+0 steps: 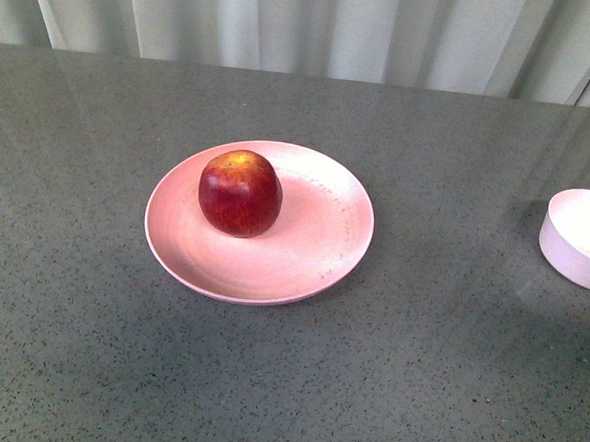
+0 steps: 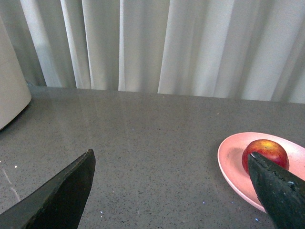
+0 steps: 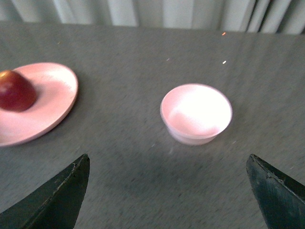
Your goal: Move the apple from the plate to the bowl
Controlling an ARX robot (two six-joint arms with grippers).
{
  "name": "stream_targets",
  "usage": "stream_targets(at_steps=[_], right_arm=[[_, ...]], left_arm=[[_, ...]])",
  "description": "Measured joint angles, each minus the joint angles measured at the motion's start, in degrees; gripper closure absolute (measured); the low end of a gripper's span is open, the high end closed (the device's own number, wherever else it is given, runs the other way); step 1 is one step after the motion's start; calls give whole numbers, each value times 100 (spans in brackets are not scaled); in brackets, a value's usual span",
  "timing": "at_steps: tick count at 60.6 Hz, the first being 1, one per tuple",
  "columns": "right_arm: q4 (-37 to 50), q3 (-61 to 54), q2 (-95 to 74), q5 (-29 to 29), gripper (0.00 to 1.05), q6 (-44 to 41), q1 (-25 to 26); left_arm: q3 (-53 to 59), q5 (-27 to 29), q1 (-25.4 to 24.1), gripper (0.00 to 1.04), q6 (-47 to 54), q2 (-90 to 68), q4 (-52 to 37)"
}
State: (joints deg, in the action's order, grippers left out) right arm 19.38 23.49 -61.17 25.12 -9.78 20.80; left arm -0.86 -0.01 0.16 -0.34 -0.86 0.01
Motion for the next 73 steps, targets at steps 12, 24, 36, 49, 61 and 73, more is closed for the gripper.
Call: stream_targets(at_steps=[12, 24, 36, 49, 61, 73], right_arm=[[468, 1143, -2653, -367, 9, 9, 20], [317, 1987, -4179, -634, 9, 201, -127], [212, 2494, -4767, -879, 9, 422, -254], [107, 2732, -5158, -1128, 29, 575, -417], [46, 2754, -5206, -1233, 57, 640, -516], [-39, 2756, -5237, -1246, 85, 789, -584]], left_arm=[[2, 0, 0, 9, -2, 0, 0], [0, 0, 0, 9, -2, 0, 0], [0, 0, 0, 9, -2, 0, 0], [2, 0, 0, 9, -2, 0, 0], [0, 0, 0, 9, -2, 0, 0], [0, 0, 0, 9, -2, 0, 0]])
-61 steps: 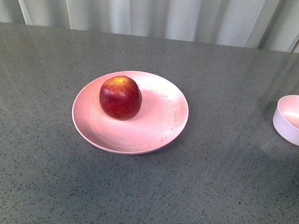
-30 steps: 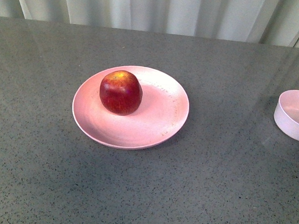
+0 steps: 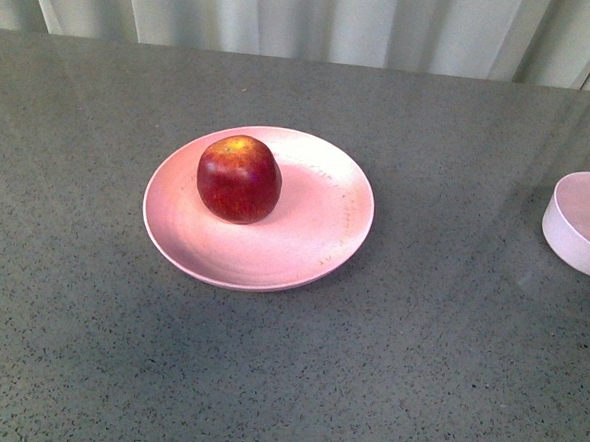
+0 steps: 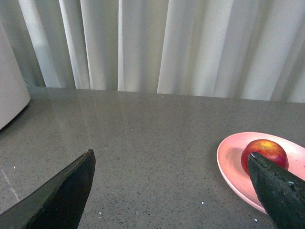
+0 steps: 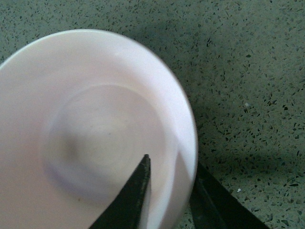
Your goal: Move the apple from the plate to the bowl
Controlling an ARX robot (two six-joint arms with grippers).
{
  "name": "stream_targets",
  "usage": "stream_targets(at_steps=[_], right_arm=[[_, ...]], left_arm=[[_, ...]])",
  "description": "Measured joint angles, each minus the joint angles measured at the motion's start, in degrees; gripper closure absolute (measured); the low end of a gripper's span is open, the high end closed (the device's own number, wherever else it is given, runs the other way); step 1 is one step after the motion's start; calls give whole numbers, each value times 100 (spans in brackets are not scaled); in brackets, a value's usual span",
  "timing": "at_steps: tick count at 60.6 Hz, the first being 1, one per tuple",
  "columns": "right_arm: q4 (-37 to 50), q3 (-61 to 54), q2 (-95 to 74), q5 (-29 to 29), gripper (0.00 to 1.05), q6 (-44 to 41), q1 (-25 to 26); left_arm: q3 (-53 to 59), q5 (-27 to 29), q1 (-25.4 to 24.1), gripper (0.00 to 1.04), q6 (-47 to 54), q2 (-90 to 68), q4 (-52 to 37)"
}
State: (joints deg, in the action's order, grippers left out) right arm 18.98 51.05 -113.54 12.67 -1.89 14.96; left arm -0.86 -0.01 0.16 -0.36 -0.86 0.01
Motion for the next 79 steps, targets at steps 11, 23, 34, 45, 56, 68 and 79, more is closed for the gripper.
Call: stream_targets(at_steps=[11, 23, 34, 45, 56, 68, 79], right_arm=[[-61, -15, 79, 140, 103, 184, -83], [-85, -146, 302, 168, 103, 319, -393], [-81, -195, 334, 33, 103, 466, -815], [-42, -219, 304, -136, 103, 632, -1241], [-35, -219, 225, -232, 103, 728, -1445], [-37, -168, 153, -291, 103, 754, -1602], [-37, -98, 96, -326, 103, 754, -1692]], left_arm=[[2, 0, 0, 9, 0, 0, 0], [2, 0, 0, 9, 0, 0, 0], [2, 0, 0, 9, 0, 0, 0], [0, 0, 0, 9, 0, 0, 0], [2, 0, 0, 9, 0, 0, 0], [2, 0, 0, 9, 0, 0, 0], [0, 0, 0, 9, 0, 0, 0]])
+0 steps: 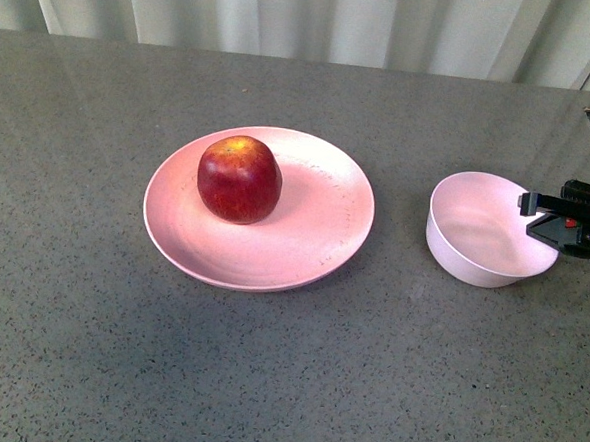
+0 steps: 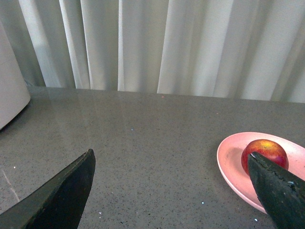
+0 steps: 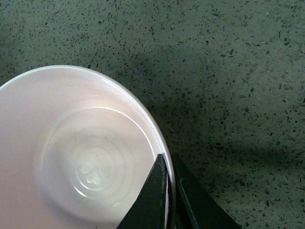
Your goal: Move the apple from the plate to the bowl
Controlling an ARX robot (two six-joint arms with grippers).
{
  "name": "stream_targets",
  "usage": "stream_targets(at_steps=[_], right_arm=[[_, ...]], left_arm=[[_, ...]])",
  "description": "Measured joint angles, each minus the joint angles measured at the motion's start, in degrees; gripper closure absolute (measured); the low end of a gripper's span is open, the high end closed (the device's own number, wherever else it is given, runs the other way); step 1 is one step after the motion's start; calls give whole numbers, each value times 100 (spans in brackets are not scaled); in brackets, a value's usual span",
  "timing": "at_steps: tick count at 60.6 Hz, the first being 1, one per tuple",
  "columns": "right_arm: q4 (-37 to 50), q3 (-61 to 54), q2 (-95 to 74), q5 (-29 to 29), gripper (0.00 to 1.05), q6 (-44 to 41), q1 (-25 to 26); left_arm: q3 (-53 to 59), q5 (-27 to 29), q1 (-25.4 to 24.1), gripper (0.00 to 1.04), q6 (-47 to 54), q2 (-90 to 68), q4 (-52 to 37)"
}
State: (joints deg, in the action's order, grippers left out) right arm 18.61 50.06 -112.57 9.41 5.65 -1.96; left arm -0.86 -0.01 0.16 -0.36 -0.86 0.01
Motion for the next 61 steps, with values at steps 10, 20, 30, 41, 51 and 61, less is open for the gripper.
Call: stream_targets(at_steps=[10, 20, 30, 41, 51, 61], right_arm=[[35, -7, 0, 90, 89, 2, -59], [269, -238, 247, 260, 63, 39, -46], [708, -872, 1440, 616, 30, -111, 284], [800, -1384, 2553, 804, 9, -308, 627], [3757, -2430, 2083, -741, 30, -446, 356], [4846, -3215, 2763, -903, 58, -511, 219]], left_arm=[[2, 0, 0, 9, 0, 0, 0], [2, 0, 0, 9, 0, 0, 0], [2, 0, 0, 9, 0, 0, 0], [0, 0, 0, 9, 0, 0, 0], [0, 0, 0, 9, 0, 0, 0], [2, 0, 0, 9, 0, 0, 0]])
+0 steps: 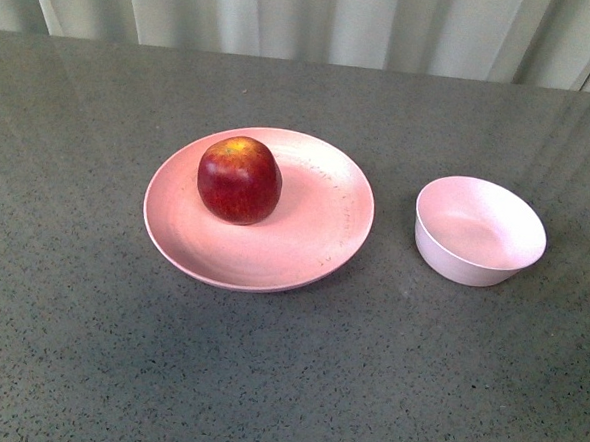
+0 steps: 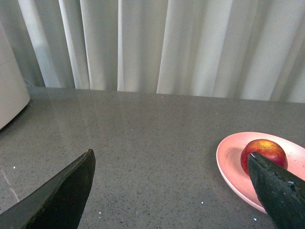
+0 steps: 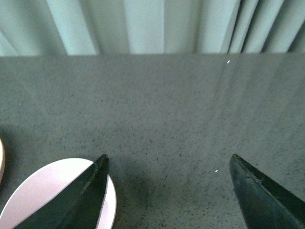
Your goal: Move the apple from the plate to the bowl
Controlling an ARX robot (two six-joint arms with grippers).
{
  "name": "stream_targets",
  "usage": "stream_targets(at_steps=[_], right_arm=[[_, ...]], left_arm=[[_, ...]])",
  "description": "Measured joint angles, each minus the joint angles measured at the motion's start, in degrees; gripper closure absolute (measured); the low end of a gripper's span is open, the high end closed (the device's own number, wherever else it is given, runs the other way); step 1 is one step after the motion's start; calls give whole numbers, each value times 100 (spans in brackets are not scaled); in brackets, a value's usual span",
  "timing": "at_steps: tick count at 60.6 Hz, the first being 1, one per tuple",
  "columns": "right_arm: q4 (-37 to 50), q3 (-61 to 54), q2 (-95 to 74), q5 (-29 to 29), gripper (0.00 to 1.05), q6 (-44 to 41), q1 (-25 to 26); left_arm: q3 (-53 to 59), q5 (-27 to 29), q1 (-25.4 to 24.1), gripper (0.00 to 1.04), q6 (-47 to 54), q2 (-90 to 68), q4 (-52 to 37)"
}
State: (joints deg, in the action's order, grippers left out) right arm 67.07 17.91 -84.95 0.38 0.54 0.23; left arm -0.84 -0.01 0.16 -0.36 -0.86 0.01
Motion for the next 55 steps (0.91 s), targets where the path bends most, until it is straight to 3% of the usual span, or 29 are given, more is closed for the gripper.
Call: stream_targets(at_steps=[17, 55], right_arm=[[-356, -802, 1067, -37, 103, -33, -13], [-2170, -1633, 3707, -37, 103, -35, -13]], left_arm=[[0, 2, 0, 9, 0, 0, 0], [0, 0, 0, 9, 0, 0, 0]])
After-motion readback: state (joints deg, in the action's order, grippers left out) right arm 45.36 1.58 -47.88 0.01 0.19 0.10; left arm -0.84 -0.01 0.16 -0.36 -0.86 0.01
